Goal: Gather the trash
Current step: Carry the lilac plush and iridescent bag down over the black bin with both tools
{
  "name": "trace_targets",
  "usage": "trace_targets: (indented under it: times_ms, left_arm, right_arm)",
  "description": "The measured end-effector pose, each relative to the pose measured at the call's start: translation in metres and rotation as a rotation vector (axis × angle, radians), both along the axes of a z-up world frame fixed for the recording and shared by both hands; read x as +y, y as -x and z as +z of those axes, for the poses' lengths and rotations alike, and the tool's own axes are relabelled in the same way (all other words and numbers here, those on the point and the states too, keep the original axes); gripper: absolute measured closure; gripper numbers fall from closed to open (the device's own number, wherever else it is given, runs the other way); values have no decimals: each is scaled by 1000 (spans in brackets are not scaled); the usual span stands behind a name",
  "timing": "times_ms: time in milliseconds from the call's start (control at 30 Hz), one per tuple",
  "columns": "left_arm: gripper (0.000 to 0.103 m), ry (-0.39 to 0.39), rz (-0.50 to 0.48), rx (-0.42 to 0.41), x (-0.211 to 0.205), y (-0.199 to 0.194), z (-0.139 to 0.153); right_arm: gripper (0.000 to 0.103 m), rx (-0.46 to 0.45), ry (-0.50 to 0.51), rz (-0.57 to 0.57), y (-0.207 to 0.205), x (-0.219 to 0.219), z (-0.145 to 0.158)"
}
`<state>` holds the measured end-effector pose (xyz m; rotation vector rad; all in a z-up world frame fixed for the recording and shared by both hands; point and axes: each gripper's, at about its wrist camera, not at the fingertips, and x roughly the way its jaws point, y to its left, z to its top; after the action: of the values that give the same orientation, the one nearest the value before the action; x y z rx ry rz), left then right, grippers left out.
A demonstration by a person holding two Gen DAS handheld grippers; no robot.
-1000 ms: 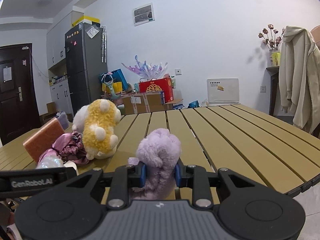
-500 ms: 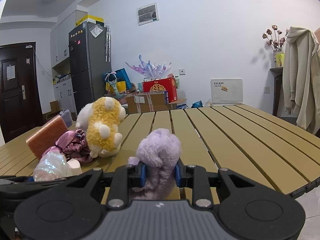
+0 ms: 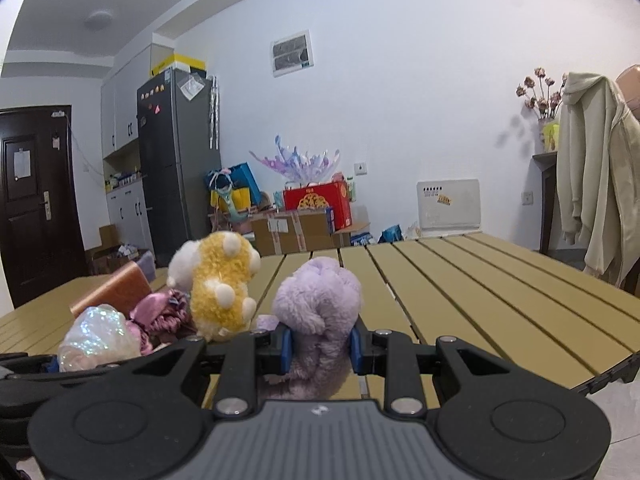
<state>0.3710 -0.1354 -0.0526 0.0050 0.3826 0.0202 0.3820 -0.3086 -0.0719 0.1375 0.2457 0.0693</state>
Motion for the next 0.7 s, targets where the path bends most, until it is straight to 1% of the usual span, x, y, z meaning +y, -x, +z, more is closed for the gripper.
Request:
trace_targets:
  times_ms: [267,333,433,500,567,700]
  left_arm:
    - [59,15,-12,-37,16,30,17]
    - [59,34,-21,-51,22,40,20]
    - [59,38,-33,-82,28,57,25]
    - [59,31,-39,-88,33,69,24]
    - [59,24,-44,-73,39,77,22]
    - [59,-9,-65,-41,47,95,13]
  right_arm:
    - [77,-46,20,24,34,2,13]
    - [77,-57,25,22,44,3,15]
    - [77,-67,27,19,60,6,17]
    - [77,-66,29,27,69,8,17]
    - [77,-54,32,35,79,9,14]
    - [77,3,36,52,99,15,6]
